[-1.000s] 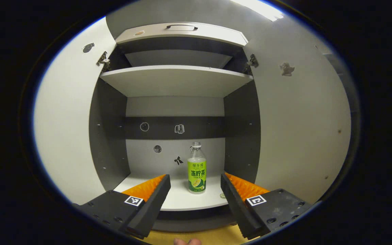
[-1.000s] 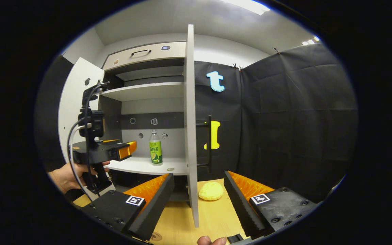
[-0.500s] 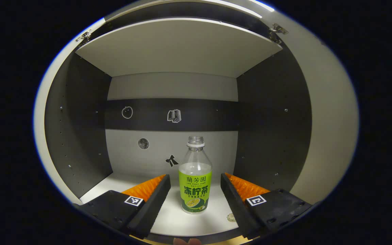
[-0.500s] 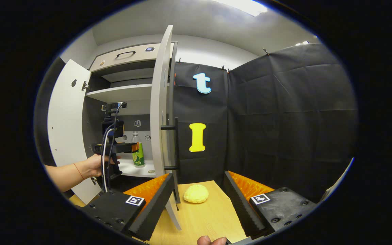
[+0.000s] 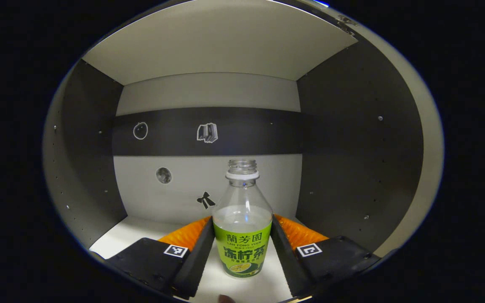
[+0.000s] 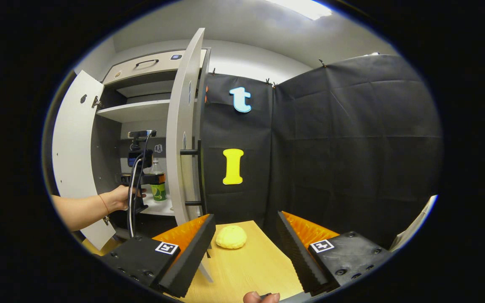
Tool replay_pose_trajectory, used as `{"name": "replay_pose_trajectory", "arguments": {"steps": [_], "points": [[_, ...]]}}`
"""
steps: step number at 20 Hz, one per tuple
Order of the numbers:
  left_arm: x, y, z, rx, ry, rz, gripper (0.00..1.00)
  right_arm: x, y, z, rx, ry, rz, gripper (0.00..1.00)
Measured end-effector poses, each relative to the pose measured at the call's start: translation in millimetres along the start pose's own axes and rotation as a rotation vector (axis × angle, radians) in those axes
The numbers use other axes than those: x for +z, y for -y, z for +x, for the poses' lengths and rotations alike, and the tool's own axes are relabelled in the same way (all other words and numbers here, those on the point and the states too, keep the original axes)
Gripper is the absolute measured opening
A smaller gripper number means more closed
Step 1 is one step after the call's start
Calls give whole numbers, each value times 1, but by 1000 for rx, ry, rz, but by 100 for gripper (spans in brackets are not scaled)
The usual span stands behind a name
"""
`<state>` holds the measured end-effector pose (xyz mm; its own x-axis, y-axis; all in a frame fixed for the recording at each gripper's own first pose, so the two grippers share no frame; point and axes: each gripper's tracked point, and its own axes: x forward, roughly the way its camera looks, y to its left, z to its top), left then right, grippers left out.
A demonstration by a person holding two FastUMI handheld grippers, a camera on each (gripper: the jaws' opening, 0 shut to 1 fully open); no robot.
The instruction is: Grasp the bottle in the cabinet with the left hand and place it on the coaster, then close the right door with the right hand and the left door with the left hand.
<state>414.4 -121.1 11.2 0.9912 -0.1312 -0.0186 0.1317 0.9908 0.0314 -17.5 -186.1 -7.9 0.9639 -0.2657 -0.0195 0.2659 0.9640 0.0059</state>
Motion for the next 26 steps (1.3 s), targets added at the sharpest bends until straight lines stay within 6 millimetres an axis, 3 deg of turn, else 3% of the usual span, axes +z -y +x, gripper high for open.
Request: {"name": "replay_pose_trajectory", "arguments": {"steps": [3, 5, 9, 14, 20, 26], "points": [[8, 0, -5, -10, 18, 1, 78, -1, 1, 0, -1, -5, 15, 97], [19, 3, -20, -18, 44, 2, 78, -1, 1, -1, 6, -6, 23, 97], [39, 5, -84, -43, 96, -1, 77, 6, -2, -4, 20, 17, 5, 97], [37, 1, -176, -55, 131, -3, 77, 7, -10, -10, 50, 22, 23, 97], [-8, 3, -274, -62, 128, -31, 77, 21, -16, -8, 69, 84, 7, 98], [-95, 10, -346, -50, 96, -64, 78, 24, -28, -5, 102, 98, 3, 97]]}}
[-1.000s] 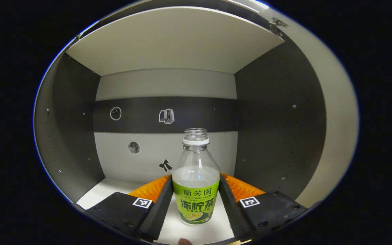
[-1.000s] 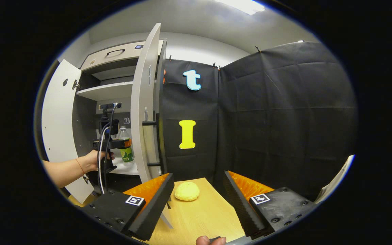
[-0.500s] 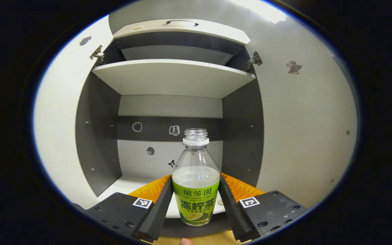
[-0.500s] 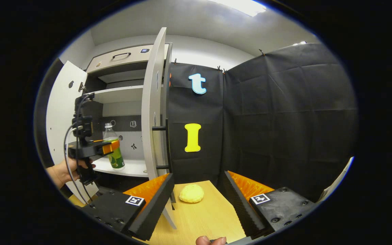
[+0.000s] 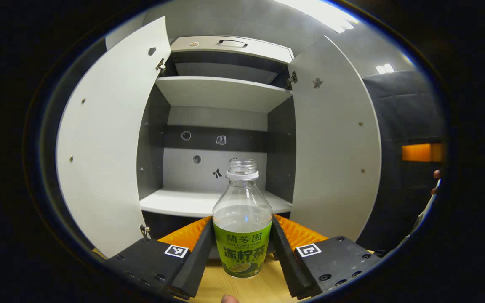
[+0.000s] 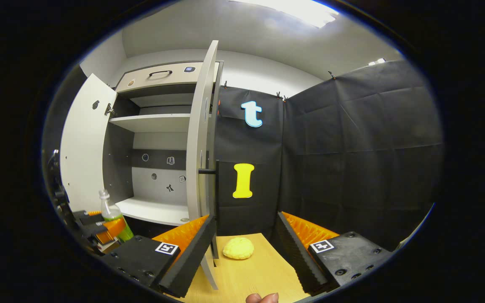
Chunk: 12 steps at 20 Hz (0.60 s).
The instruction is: Grasp the bottle in the cabinet with the left hand and place it on the coaster, then close the right door with the right hand and the left door with the left hand.
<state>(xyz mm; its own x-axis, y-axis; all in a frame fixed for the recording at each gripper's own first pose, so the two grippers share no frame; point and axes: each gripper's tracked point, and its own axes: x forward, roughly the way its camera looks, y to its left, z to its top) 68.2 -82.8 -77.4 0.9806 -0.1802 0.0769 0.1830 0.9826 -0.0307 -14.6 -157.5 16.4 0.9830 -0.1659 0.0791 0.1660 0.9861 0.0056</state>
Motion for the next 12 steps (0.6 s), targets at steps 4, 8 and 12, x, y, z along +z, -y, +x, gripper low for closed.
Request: {"name": "replay_pose_trajectory", "arguments": {"steps": [4, 8, 12], "points": [[-60, 8, -31, -12, -42, -42, 78, 1, 0, 4, -6, -6, -9, 97], [-125, 19, -52, -80, -88, 9, 78, 8, 2, 4, -13, 7, -27, 97], [-177, 28, -63, -125, -151, 3, 78, 15, 0, 4, -8, 16, -58, 97]]}}
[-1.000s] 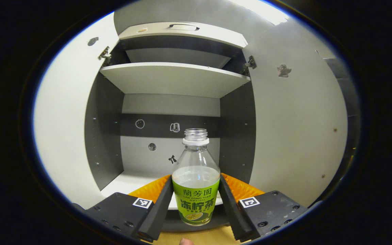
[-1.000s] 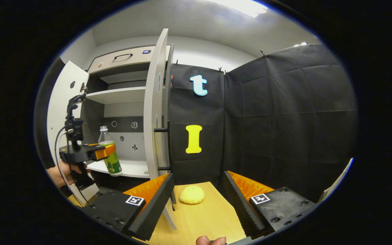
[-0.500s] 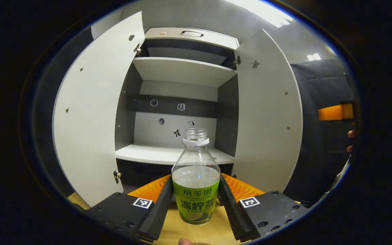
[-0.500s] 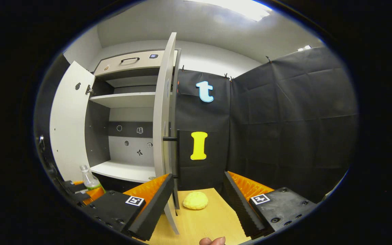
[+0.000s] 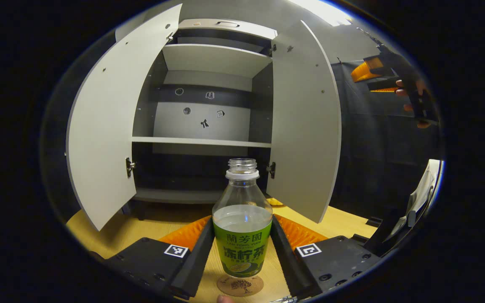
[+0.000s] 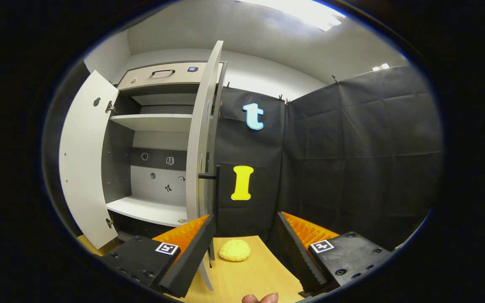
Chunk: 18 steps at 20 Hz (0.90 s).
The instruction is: Grasp the bottle in the cabinet with the left hand and place it on the coaster, then close the right door with the right hand and the left door with the left hand.
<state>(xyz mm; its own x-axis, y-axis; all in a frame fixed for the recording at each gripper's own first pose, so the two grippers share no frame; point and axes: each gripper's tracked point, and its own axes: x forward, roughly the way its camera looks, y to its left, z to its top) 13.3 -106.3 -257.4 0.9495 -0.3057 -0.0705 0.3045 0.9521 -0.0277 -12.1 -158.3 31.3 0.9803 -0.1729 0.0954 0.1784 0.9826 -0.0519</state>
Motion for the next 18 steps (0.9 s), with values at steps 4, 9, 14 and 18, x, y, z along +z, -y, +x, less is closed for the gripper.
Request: {"name": "replay_pose_trajectory", "arguments": {"steps": [4, 9, 14, 18], "points": [[-33, 4, 3, -18, -34, 21, 79, -2, -6, -2, 10, -17, -13, 97], [-46, -1, 8, -10, -29, -5, 79, -13, -3, -2, -8, -74, 12, 97], [-59, -1, 12, -7, -47, -4, 79, -11, 1, -6, -26, -77, -5, 97], [-65, 5, 11, -23, -57, 6, 81, -15, -2, -7, -27, -88, -12, 97]]}}
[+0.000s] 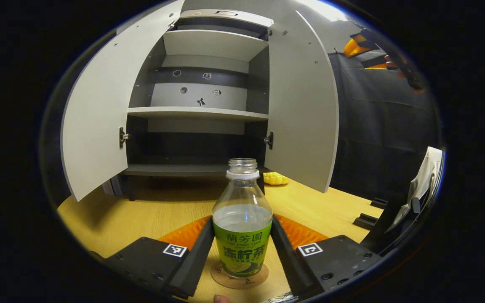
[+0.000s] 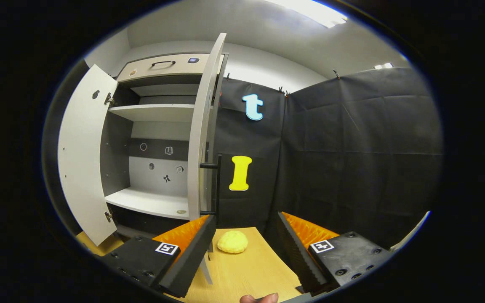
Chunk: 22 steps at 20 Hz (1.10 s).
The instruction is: Grasp the bottle in the cabinet with the left hand and place it on the coaster, then close the right door with the right hand and the left door with the left hand.
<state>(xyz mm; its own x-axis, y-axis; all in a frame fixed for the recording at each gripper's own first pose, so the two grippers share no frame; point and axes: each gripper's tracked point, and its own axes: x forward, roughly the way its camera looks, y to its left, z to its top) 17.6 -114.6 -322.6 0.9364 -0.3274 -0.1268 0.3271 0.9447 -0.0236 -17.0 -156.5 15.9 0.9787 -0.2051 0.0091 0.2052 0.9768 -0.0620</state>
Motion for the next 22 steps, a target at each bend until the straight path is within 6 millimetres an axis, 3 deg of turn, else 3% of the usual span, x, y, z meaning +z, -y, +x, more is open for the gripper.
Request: {"name": "replay_pose_trajectory", "arguments": {"steps": [3, 5, 6, 10, 13, 17, 22], "points": [[0, -1, -2, 0, -4, -6, 84, -1, -2, 1, 3, -5, 15, 97], [-2, 0, -2, -6, -19, -11, 97, -5, -5, 1, 10, -18, 22, 97], [-2, -1, -5, -3, -22, -10, 98, -8, -7, 1, 22, -27, 35, 97], [-9, -2, -19, -1, -55, -9, 99, -9, -7, 7, 40, -25, 49, 97], [-7, 3, -37, -22, -73, 7, 98, -7, -2, 22, 50, -20, 34, 97], [28, -5, -65, 26, -57, -15, 98, -9, 11, 54, 46, -24, 45, 97], [101, -22, -82, 96, 18, -61, 98, -7, 13, 86, 81, -20, 83, 97]]}}
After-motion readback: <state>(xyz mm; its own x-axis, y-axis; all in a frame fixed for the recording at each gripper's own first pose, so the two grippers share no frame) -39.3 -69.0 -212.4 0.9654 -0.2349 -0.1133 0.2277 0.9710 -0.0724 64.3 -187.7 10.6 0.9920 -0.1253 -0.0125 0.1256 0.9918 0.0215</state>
